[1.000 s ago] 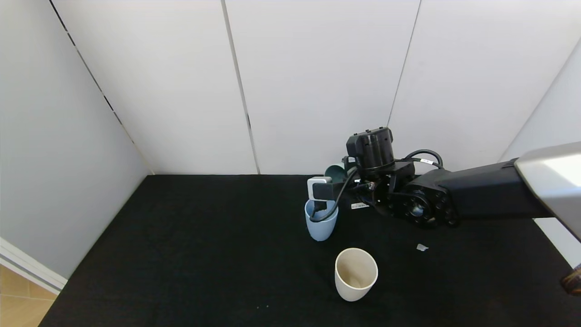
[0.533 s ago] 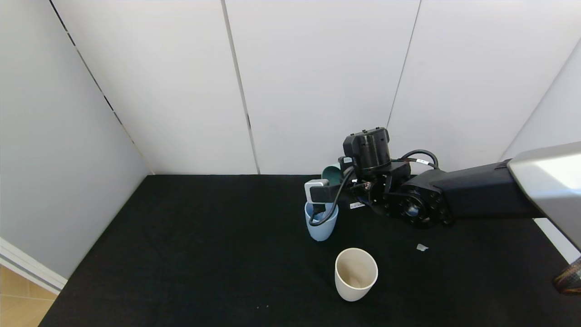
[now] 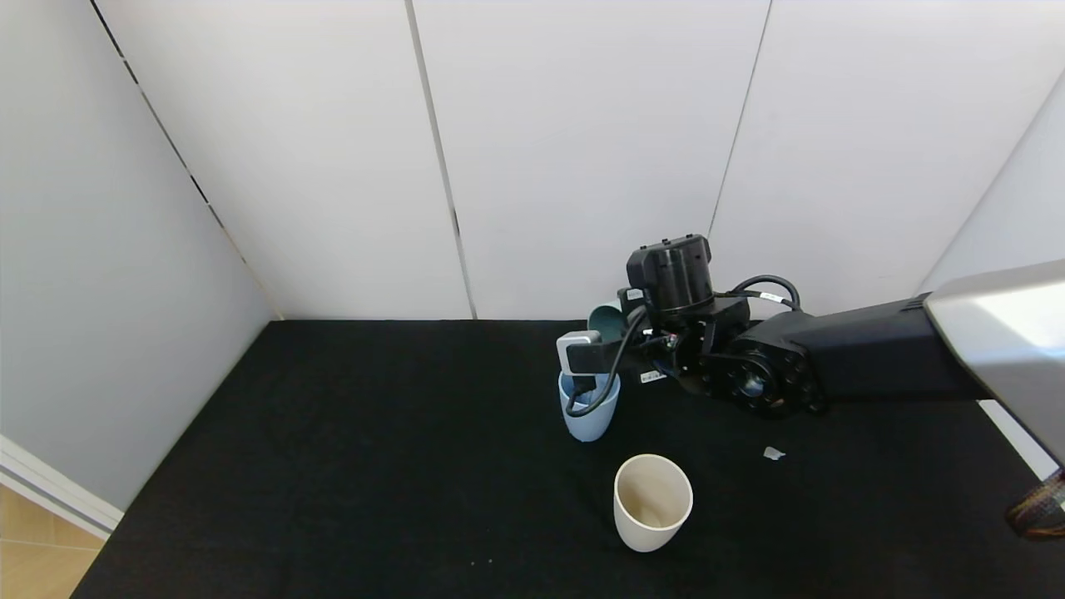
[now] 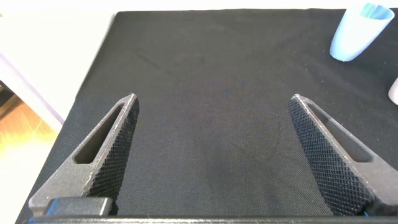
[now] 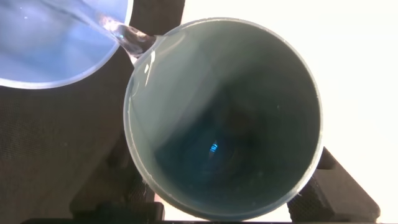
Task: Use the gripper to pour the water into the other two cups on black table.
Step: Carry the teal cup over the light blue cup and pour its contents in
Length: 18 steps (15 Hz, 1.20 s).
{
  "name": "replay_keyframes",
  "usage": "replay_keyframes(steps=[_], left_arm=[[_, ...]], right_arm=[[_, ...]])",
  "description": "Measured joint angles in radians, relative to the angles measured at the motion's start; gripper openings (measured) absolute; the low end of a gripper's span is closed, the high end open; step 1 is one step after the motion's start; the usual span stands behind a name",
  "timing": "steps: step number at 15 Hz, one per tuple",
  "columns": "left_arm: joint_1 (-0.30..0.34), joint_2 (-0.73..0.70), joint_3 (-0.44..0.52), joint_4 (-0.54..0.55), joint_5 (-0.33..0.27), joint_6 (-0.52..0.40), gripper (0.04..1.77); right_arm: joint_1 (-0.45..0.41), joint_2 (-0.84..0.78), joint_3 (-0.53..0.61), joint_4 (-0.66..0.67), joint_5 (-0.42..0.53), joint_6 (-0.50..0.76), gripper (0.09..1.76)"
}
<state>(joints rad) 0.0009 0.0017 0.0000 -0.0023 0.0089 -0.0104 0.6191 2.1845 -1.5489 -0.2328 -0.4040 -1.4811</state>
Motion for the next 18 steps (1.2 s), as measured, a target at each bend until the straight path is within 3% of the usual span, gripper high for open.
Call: replay_keyframes(steps=[10, 18], left_arm=[[0.0, 0.0, 0.0, 0.0, 0.0, 0.0, 1.72], [0.0, 0.0, 0.0, 0.0, 0.0, 0.0, 1.72]], right_arm=[[-0.003, 0.0, 0.016, -0.038, 0.008, 0.028, 1.2], [-0.005, -0.029, 0.049, -0.035, 0.009, 0.382, 1.2]])
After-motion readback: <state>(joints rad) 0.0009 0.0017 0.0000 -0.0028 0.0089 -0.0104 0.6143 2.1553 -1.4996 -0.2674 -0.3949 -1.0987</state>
